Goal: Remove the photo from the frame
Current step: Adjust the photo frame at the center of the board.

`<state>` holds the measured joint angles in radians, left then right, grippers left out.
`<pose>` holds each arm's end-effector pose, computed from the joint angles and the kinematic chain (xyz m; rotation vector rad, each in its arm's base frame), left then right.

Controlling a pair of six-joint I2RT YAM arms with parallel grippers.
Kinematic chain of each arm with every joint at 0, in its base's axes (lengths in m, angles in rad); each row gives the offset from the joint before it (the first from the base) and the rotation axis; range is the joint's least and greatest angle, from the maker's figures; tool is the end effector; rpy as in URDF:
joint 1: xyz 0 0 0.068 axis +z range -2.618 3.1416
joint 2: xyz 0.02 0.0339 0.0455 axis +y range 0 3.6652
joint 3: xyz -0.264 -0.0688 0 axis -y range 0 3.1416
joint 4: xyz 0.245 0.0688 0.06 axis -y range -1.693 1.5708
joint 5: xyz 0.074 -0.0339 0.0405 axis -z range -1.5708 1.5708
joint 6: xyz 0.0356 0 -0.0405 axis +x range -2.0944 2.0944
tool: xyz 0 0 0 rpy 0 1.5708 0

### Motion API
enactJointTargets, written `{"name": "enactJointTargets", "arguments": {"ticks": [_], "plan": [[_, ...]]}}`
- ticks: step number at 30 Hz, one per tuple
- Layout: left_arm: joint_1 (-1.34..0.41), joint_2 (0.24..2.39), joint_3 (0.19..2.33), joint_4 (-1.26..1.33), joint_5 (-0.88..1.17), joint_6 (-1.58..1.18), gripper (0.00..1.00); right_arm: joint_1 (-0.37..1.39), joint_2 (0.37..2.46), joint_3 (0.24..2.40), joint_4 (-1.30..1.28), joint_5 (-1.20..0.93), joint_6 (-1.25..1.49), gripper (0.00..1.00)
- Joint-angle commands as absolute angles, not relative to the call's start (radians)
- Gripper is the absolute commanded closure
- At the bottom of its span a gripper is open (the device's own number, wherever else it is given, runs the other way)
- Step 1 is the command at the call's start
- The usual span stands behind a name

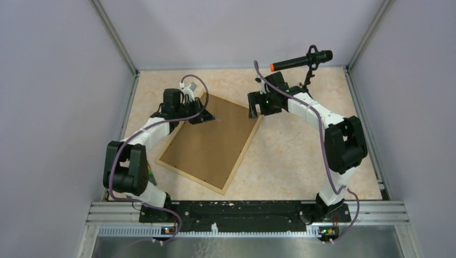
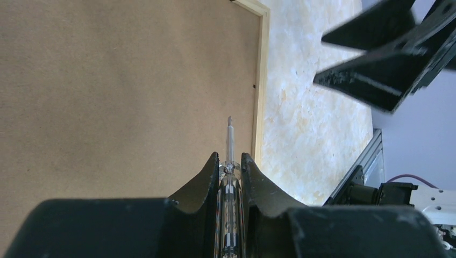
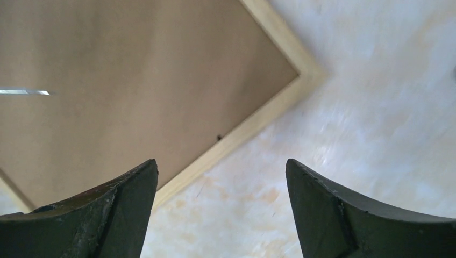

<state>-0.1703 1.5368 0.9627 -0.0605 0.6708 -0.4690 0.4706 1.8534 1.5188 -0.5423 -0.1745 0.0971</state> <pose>0.3228 -0.0780 0.2343 0.0566 2.2570 -1.0890 0.3666 0.1934 0.2594 -0.5384 2.4263 0.4601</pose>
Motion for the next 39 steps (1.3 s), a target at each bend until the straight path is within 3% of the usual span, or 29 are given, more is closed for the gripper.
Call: {"name": "enactJointTargets", "arguments": {"ticks": [1, 6, 17, 21, 27, 39], "plan": [[-0.155, 1.547, 0.973, -0.007, 0.685, -0.476, 1.0, 0.494, 1.79, 1.368, -0.583, -0.138, 0.42, 0.14], [-0.15, 1.55, 0.97, -0.012, 0.678, -0.479, 1.0, 0.515, 1.817, 1.287, -0.524, -0.12, 0.519, 0.14], [-0.149, 1.533, 0.952, -0.023, 0.663, -0.476, 1.0, 0.564, 1.978, 1.344, -0.543, -0.044, 0.64, 0.22], [-0.149, 1.531, 0.953, -0.029, 0.654, -0.463, 1.0, 0.572, 1.996, 1.327, -0.565, -0.004, 0.613, 0.36], [-0.149, 1.531, 0.963, -0.044, 0.649, -0.435, 1.0, 0.557, 2.039, 1.359, -0.662, 0.091, 0.444, 0.72], [-0.152, 1.547, 0.927, -0.009, 0.718, -0.491, 1.0, 0.457, 2.129, 1.587, -0.615, -0.031, 0.111, 0.89]]}}
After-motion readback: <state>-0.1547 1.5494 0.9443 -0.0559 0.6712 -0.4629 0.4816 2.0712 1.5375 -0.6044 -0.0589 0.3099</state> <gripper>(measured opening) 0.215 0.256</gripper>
